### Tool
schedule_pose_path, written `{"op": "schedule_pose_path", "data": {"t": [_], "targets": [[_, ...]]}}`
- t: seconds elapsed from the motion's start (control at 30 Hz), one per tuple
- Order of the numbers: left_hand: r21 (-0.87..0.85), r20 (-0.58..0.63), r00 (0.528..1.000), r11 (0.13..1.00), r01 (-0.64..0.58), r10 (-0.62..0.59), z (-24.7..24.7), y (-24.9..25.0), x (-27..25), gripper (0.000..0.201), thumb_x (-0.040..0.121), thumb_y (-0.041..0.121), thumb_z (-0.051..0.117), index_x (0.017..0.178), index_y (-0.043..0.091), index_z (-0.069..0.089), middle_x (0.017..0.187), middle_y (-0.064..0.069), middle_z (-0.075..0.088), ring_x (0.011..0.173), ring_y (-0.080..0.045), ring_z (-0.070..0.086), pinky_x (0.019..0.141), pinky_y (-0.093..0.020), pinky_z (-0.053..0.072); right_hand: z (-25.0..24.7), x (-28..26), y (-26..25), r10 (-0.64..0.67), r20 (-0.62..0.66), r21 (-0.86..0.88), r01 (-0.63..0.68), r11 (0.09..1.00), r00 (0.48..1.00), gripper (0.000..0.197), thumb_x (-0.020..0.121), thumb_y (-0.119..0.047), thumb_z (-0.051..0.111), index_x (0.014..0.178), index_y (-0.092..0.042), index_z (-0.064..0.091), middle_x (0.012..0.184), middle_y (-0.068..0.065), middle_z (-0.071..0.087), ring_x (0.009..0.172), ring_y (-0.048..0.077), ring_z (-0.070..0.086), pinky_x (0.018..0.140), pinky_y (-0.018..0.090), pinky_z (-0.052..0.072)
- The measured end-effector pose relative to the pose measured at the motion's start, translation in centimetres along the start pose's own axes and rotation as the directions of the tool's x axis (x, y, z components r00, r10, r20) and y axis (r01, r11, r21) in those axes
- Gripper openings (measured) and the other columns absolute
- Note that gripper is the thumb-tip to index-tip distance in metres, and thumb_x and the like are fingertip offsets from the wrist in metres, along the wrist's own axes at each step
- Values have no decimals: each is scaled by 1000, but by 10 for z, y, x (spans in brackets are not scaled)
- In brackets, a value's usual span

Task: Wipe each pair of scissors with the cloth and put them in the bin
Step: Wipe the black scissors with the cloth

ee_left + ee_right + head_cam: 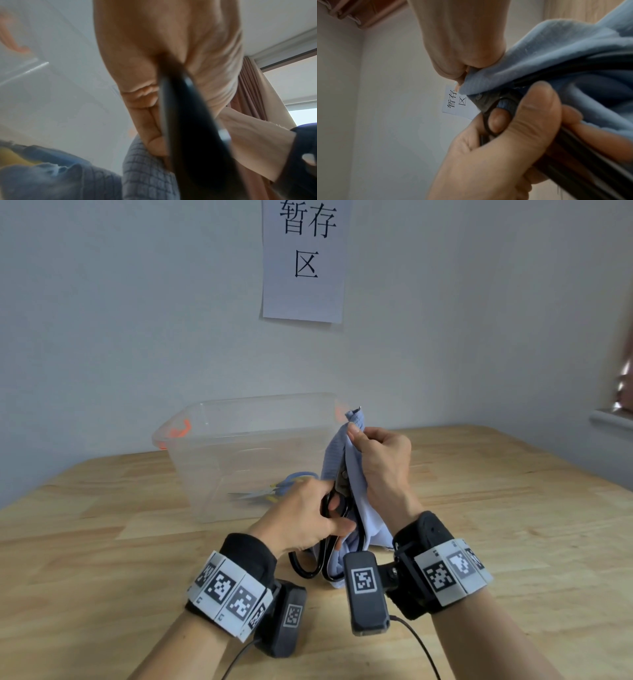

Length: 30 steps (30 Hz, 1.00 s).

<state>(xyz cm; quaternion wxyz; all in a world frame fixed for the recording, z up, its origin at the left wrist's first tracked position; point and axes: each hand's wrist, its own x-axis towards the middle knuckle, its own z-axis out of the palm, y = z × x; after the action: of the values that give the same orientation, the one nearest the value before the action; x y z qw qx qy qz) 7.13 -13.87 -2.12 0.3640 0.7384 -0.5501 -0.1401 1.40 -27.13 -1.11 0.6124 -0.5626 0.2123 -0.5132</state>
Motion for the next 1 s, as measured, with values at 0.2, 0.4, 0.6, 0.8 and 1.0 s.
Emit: {"op": "schedule_pose_path", "data": {"t": [0.2, 0.4, 0.6, 0.8, 1.0], "targets": [[-11, 16, 1000, 1000, 10, -9, 2, 3, -1, 40, 81, 9, 79, 69, 13, 40, 56, 8, 50, 43, -1, 50, 50, -20, 36, -2, 4, 1, -13, -46, -16, 12, 1000, 999, 33, 90, -20, 73, 62, -8, 61, 52, 0, 49, 53, 12, 46, 51, 23, 40], [-47, 55, 998, 999, 10, -7, 4, 8, -4, 38, 83, 2, 76, 71, 10, 41, 51, 9, 49, 41, -2, 52, 45, -10, 33, -4, 8, 1, 2, -79, 12, -1, 1000, 997, 28, 90, -21, 73, 66, -8, 65, 54, -3, 55, 56, 10, 51, 56, 25, 45], [-30, 66, 998, 1000, 8, -6, 4, 9, -3, 33, 83, 5, 77, 73, 8, 46, 55, 7, 50, 43, -1, 53, 46, -10, 33, -5, 9, 0, -4, -95, 27, 6, 1000, 995, 28, 90, -21, 73, 67, -8, 66, 59, 2, 60, 61, 14, 56, 61, 30, 49], [41, 60, 998, 999, -7, 4, 4, 6, -2, 39, 81, 12, 80, 70, 14, 43, 56, 10, 47, 42, 0, 49, 46, -12, 32, -7, 13, 2, 14, -119, 49, -8, 999, 993, 27, 88, -23, 75, 65, -10, 67, 60, 3, 61, 63, 18, 55, 64, 36, 49], [48, 72, 997, 999, -8, 4, 6, 5, -2, 40, 81, 12, 81, 69, 14, 43, 42, 17, 48, 40, 0, 49, 44, -10, 31, -10, 15, 3, 13, -122, 59, -6, 998, 992, 29, 88, -21, 74, 61, -13, 67, 70, 15, 66, 68, 23, 59, 69, 47, 56]]}}
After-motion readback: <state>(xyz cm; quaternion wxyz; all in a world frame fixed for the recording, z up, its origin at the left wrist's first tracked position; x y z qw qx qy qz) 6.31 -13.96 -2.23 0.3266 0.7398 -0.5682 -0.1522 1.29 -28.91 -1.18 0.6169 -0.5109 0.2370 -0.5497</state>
